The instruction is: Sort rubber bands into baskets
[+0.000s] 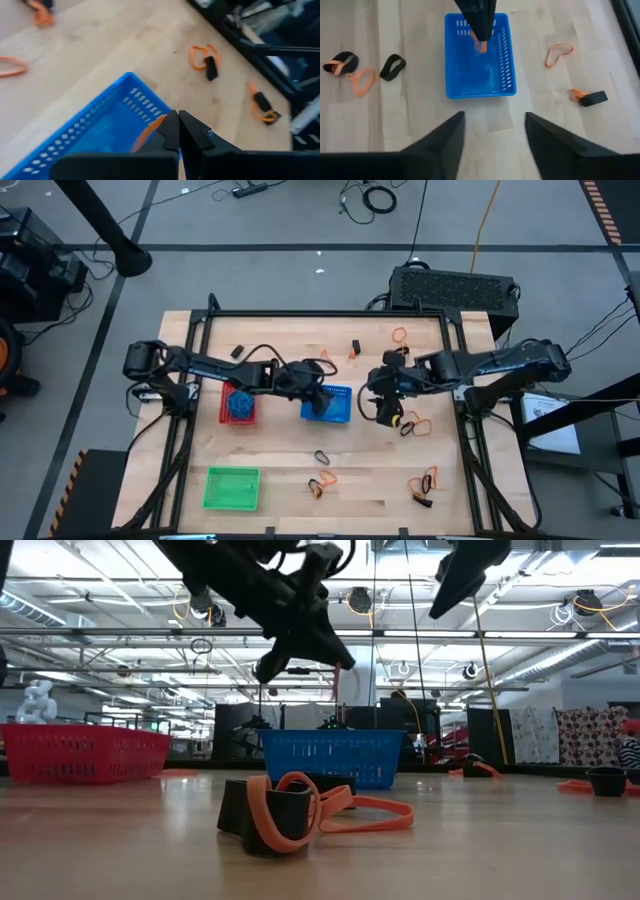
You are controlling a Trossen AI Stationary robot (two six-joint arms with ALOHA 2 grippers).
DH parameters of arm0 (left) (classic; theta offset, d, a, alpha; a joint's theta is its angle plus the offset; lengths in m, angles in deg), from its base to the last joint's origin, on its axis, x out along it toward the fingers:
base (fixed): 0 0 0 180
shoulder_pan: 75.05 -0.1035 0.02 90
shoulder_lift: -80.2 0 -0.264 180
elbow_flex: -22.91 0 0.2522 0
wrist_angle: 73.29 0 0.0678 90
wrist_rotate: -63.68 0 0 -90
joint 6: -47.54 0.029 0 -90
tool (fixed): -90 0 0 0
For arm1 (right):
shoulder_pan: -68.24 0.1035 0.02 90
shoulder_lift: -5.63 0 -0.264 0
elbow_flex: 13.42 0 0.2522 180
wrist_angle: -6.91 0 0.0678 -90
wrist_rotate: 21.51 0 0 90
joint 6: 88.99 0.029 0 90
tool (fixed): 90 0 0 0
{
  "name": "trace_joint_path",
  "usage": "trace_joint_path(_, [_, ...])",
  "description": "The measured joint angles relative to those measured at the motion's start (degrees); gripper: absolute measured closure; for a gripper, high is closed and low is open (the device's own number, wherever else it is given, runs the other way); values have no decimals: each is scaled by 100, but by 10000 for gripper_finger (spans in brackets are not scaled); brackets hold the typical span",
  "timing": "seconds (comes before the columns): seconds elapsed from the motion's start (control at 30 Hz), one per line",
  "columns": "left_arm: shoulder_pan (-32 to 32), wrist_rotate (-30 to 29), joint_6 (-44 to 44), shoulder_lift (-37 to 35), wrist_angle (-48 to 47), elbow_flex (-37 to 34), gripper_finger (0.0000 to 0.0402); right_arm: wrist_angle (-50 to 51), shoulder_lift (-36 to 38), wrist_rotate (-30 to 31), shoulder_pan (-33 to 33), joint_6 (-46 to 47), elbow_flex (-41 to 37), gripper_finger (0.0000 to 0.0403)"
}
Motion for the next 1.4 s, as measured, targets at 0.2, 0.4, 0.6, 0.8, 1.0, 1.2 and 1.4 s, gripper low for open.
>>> trace_joint_path(0.2, [-170,-49,53,13,-322,0,401,0,2,-22,-97,102,0,365])
trace_joint_path(0.4, [-195,29,204,89,-511,0,401,-93,1,9,-97,452,0,391])
trace_joint_path(0.6, [-191,335,299,350,-456,0,398,-136,2,36,-97,645,0,399])
trace_joint_path(0.8, [-179,340,573,421,-268,0,355,18,2,18,-64,1088,0,401])
trace_joint_path(1.0, [-172,336,651,421,-155,0,297,376,2,-5,98,1472,0,402])
trace_joint_path(1.2, [-296,553,654,421,-192,0,261,450,2,-7,277,1955,0,402])
trace_joint_path(1.4, [-474,1349,728,384,-150,192,257,1045,2,-253,708,2689,0,402])
